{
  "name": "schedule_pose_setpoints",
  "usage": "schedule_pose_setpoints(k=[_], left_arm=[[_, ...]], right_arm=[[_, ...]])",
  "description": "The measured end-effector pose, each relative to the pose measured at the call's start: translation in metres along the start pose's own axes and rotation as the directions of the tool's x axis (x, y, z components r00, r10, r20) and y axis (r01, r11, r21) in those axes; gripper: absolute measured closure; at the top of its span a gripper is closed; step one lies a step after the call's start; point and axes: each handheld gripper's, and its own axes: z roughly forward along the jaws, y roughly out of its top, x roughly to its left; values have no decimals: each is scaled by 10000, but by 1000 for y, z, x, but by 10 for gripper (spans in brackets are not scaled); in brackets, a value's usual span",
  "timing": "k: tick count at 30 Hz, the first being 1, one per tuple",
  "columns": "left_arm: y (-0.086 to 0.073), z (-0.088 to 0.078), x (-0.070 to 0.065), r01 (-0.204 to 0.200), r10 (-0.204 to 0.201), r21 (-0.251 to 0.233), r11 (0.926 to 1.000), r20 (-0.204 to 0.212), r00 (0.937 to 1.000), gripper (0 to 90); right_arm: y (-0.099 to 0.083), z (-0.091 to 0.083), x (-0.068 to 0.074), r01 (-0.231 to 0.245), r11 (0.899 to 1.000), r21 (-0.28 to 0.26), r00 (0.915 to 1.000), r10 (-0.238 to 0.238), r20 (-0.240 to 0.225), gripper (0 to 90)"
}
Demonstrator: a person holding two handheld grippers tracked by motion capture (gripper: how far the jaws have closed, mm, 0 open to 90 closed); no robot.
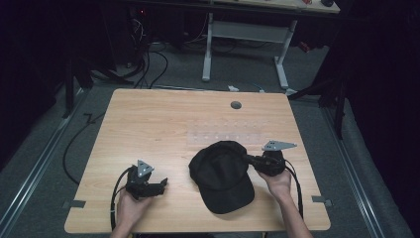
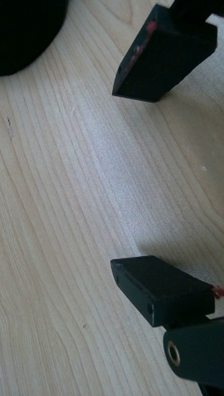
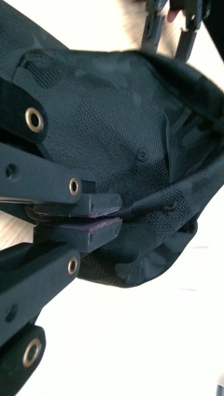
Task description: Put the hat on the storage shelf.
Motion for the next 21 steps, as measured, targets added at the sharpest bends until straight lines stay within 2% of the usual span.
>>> schedule_pose_setpoints(k=[6,12,18,19,21], left_arm=[[1,-1,-2,-30,28,116,9999,99,9999,150],[2,-3,-2,108,-114,128,9999,490,9987,161],[5,-8,-9,-21,27,-60,10000,1155,9933,156],[5,-8,-9,-21,27,-60,10000,1155,9933,155],[8,-11,-13,-62,92,-201,9998,1544,9880,155]], right_arm=[[2,-10,5,245,9985,-497,9995,-254,-178,880],[3,-19,8,436,9944,-966,9985,-466,-292,883],[5,-32,12,594,9873,-1474,9974,-648,-321,886],[5,-32,12,594,9873,-1474,9974,-648,-321,886],[7,-36,14,681,9858,-1535,9969,-733,-285,886]])
